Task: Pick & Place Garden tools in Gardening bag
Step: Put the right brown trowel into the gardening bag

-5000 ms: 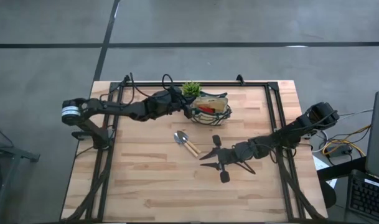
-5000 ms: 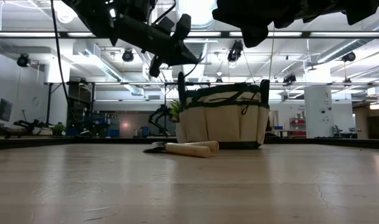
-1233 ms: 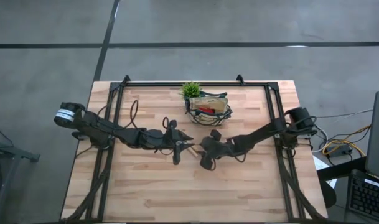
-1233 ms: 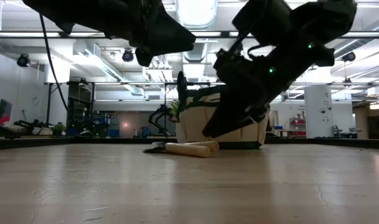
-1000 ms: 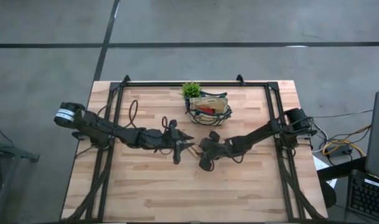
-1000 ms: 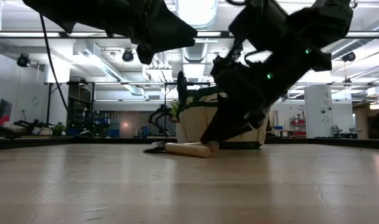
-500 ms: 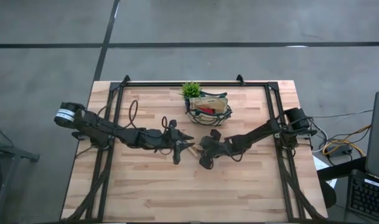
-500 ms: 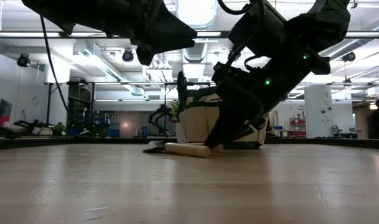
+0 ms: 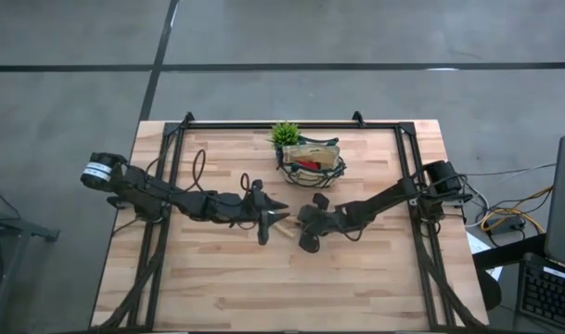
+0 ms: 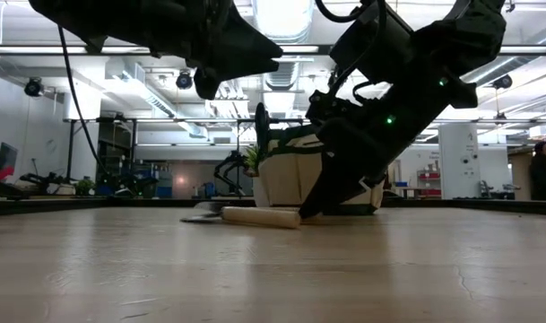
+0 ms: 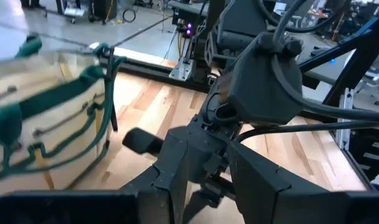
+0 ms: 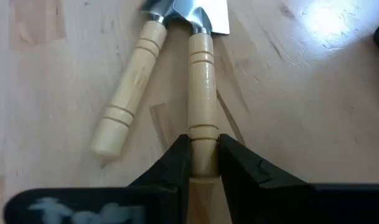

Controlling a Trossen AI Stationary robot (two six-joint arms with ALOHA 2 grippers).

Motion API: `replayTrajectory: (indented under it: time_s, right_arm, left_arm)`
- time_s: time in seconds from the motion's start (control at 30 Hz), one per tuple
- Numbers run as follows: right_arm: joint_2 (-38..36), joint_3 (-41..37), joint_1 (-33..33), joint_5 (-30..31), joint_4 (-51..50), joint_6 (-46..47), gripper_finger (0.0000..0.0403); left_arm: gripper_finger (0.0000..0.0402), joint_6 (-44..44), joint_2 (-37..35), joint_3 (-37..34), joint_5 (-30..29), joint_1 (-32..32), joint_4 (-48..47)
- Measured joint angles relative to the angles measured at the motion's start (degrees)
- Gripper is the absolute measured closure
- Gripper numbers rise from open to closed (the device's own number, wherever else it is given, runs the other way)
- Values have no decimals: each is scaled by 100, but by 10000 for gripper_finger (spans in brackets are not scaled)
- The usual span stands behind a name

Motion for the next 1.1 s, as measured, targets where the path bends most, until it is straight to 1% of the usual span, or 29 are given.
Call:
replayTrajectory:
  time_s: [0.07,0.23,0.37,0.5,0.67,0.77,0.83,0.97,1.1]
  right_arm:
    - [0,0,2,-1,0,-53,355]
    - [-87,4,27,-8,34,-182,375]
    - [-249,-2,82,-240,-29,-270,393]
    - [-343,-2,70,-540,-55,-319,395]
    - [-343,-2,66,-551,-62,-269,394]
    - [-343,-2,105,-540,-35,-238,381]
    - [-341,-2,107,-542,29,-140,364]
    - [-340,-2,103,-528,68,127,317]
    - [-298,0,134,-285,126,172,266]
  left_arm:
    - [282,-158,2,-18,0,0,-12]
    - [282,-119,2,-25,1,0,-9]
    - [282,-87,2,-25,0,0,-18]
    - [282,-75,2,-25,0,0,-19]
    - [282,-79,2,-25,0,1,-1]
    - [282,-79,2,-25,0,0,-1]
    - [282,-80,2,-25,0,0,-1]
    - [282,-82,4,-25,-2,7,0]
    - [282,-82,4,-25,-4,7,0]
